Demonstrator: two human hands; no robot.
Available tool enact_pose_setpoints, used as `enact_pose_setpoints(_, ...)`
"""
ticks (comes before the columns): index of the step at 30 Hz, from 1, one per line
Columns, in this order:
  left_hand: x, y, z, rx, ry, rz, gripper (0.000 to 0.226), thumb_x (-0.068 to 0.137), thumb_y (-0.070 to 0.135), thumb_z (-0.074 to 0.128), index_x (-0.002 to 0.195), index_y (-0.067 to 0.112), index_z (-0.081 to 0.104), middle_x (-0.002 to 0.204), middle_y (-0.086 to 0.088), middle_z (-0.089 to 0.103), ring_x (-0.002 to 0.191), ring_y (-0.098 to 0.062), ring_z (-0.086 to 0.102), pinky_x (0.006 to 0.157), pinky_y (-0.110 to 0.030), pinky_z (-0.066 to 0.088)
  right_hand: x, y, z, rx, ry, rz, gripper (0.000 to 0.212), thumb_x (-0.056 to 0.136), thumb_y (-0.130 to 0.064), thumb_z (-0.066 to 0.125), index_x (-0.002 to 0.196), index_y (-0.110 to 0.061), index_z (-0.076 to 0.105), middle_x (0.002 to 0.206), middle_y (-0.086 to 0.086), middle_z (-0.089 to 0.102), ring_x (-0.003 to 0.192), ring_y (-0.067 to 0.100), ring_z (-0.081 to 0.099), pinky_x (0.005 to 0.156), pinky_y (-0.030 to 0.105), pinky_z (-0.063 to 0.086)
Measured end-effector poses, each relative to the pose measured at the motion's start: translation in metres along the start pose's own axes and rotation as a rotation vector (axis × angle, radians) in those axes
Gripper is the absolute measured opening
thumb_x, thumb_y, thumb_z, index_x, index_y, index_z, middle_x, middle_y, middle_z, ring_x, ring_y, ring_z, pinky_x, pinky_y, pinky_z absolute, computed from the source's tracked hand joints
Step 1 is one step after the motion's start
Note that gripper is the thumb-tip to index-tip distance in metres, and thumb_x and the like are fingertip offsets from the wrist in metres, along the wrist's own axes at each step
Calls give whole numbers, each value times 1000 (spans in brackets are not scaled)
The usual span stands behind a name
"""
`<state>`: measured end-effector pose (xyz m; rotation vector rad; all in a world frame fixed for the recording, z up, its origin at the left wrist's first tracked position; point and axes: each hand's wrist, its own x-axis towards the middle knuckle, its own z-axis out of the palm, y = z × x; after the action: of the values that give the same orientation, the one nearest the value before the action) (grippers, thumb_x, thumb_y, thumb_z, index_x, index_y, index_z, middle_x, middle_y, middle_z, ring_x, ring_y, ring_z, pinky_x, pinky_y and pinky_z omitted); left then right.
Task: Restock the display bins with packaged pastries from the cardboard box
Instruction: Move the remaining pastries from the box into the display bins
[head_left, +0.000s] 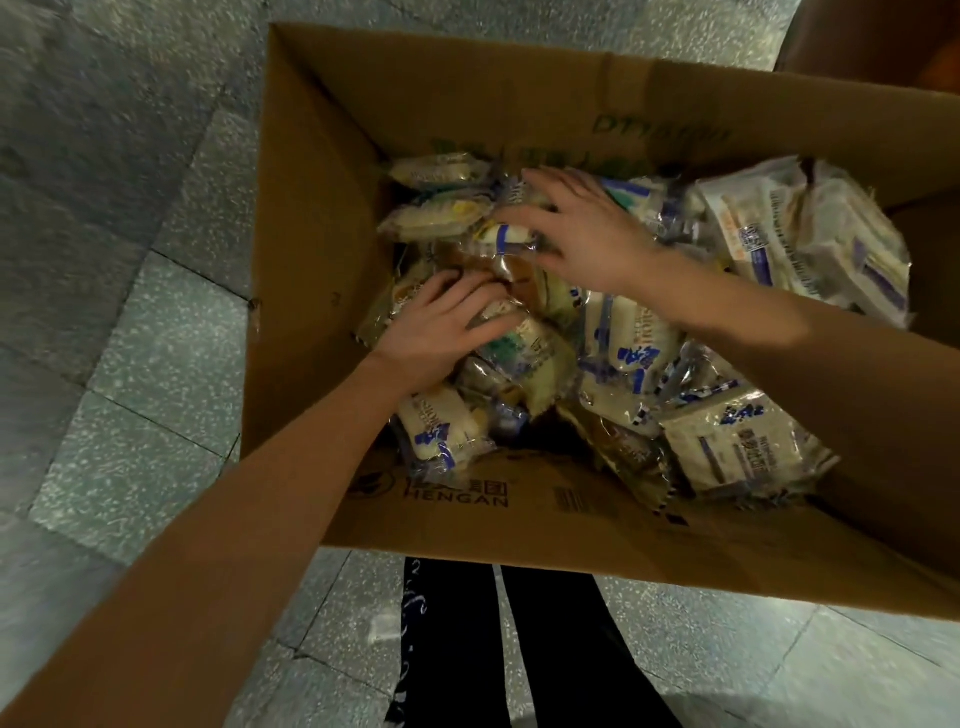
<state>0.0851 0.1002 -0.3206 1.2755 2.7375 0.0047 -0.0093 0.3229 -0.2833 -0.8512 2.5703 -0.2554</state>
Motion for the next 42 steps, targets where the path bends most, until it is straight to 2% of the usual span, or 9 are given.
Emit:
enact_pose_setpoints(4, -10, -2, -5, 3, -50, -71, 91, 64, 4, 71, 144, 23, 33, 138, -18, 45, 121, -36, 38, 94, -49, 34, 7, -5, -4, -19, 1, 23, 52, 96, -46, 50, 145, -31, 42, 154, 16, 31, 141, 35, 26, 114, 50, 19)
enact_pose_setpoints(8, -25, 1, -14, -3, -120, -142, 82, 70, 10, 67, 144, 22, 34, 134, -23, 48, 115, -40, 42, 91, -51, 37, 1, -12, -9, 7, 17, 36, 46, 97, -23, 53, 142, -28, 48, 147, 14, 38, 137, 35, 28, 111, 53, 21)
enact_pose_setpoints(14, -40, 2, -37, -48, -262, -307, 77, 81, 31, 68, 149, 22, 34, 137, -23, 44, 120, -43, 47, 102, -55, 33, -34, -3, -10, 93, 86, 21, 40, 93, -9, 57, 132, -16, 59, 135, 21, 49, 128, 42, 40, 94, 60, 45)
enact_pose_setpoints(20, -46, 4, -51, -133, -157, -504, 62, 92, 43, 54, 148, 21, 37, 135, -23, 50, 113, -41, 55, 96, -53, 37, -47, -25, -7, 270, 27, 192, 45, 92, -42, 63, 132, -22, 57, 163, 16, 3, 149, 36, 12, 119, 53, 22)
enact_pose_setpoints(23, -43, -2, -52, -192, -107, -569, 57, 96, 40, 48, 149, 23, 34, 139, -21, 48, 112, -42, 56, 94, -55, 41, -37, -47, -7, 225, 111, 348, 47, 94, -55, 51, 122, -18, 58, 161, 18, 8, 146, 39, 17, 111, 55, 32)
enact_pose_setpoints(29, -29, -2, -46, -208, -139, -610, 67, 94, 35, 54, 153, 24, 26, 141, -20, 44, 113, -42, 55, 95, -55, 41, -5, -69, -2, 100, 164, 558, 72, 91, -49, 59, 143, -9, 33, 150, 25, 28, 135, 41, 30, 108, 45, 32)
enact_pose_setpoints(35, -27, -10, -36, -298, -159, -593, 71, 94, 39, 56, 155, 29, 20, 145, -18, 40, 125, -38, 45, 105, -52, 34, -14, -60, -1, 434, 183, 600, 66, 83, -29, 75, 142, -22, 46, 141, 17, 29, 130, 36, 34, 110, 43, 35)
enact_pose_setpoints(39, -22, -14, -39, -582, -98, -664, 69, 92, 34, 61, 152, 29, 25, 134, -15, 40, 110, -34, 52, 91, -42, 48, -14, -54, -2, 603, 210, 587, 53, 88, -33, 70, 138, -24, 55, 141, 11, 39, 123, 30, 49, 105, 34, 39)
enact_pose_setpoints(42, -19, -10, -44, -602, -44, -768, 69, 91, 36, 61, 150, 29, 26, 135, -18, 44, 114, -36, 52, 95, -47, 48, -9, -50, -2, 705, 252, 565, 52, 90, -32, 68, 139, -29, 53, 145, 11, 44, 134, 27, 42, 110, 36, 34)
